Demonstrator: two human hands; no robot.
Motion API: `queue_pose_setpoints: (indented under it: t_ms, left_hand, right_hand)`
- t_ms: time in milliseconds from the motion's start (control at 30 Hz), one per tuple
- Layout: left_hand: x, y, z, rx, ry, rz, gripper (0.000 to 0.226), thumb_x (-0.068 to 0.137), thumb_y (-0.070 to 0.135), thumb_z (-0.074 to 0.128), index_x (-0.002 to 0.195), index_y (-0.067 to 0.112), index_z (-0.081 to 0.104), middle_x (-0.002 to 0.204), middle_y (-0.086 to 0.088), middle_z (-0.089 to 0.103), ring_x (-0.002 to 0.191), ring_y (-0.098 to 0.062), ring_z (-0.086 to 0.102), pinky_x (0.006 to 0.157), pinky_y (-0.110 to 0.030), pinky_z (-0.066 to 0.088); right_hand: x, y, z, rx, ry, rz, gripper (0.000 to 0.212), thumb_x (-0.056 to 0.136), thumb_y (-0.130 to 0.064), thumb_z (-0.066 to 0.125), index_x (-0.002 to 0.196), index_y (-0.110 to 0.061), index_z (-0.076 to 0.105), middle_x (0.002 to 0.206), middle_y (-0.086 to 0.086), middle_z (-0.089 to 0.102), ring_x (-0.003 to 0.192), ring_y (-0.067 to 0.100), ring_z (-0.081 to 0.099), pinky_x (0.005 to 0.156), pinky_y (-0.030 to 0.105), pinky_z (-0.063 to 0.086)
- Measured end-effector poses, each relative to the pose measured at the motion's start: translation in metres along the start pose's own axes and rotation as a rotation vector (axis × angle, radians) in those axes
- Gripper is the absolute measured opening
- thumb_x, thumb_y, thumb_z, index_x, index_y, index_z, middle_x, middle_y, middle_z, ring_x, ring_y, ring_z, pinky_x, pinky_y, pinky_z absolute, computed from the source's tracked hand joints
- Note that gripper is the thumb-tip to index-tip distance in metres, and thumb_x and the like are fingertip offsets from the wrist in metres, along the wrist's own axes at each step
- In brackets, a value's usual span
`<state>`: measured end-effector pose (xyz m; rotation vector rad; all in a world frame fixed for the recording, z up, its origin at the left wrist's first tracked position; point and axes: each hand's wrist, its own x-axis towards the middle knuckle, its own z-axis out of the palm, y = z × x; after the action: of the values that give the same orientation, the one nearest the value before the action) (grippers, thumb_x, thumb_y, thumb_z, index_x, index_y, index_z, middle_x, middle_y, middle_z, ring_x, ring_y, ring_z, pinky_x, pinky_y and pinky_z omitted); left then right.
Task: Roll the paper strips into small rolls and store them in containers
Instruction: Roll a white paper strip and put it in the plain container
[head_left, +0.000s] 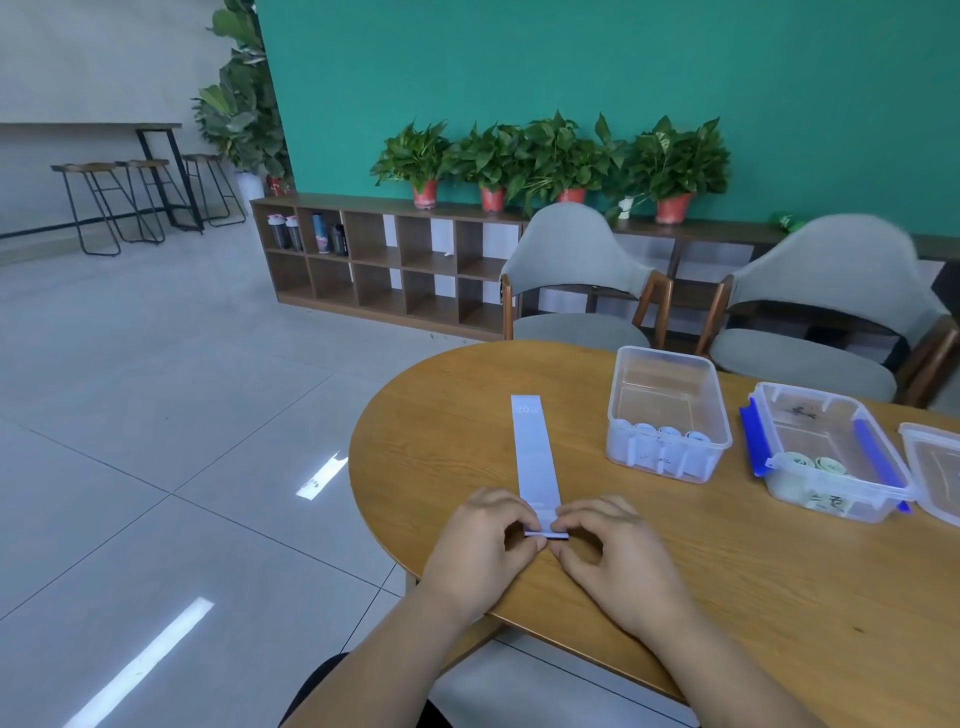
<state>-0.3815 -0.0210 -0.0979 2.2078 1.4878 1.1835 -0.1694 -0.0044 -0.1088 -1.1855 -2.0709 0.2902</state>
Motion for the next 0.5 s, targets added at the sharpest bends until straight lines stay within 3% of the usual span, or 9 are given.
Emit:
queue_pose_setpoints:
  t_ms: [400, 500]
  left_hand:
    - [-0.0026, -0.0006, -0.0005, 0.05, 0.015, 0.012, 0.022, 0.08, 0.022, 0.076, 0.101, 0.029, 0.074, 0.092, 0.019, 0.066, 0.098, -0.005, 0.057, 0.087, -0.019, 0.047]
    - [-0.0031, 0.0019, -0.0018, 0.048, 0.003, 0.011, 0.016, 0.08, 0.022, 0.075, 0.094, 0.03, 0.074, 0.09, 0.019, 0.066, 0.098, -0.004, 0.058, 0.085, -0.021, 0.048]
  right_hand:
    - [-0.0003, -0.0005, -0.0012, -0.038, 0.045, 0.007, 0.011, 0.081, -0.028, 0.085, 0.088, -0.033, 0.079, 0.089, -0.025, 0.065, 0.096, 0.003, 0.057, 0.081, 0.025, 0.05]
    - [-0.0006, -0.0019, -0.002, -0.04, 0.043, 0.017, 0.012, 0.08, -0.028, 0.086, 0.087, -0.034, 0.079, 0.087, -0.024, 0.064, 0.094, 0.003, 0.056, 0.081, 0.025, 0.05]
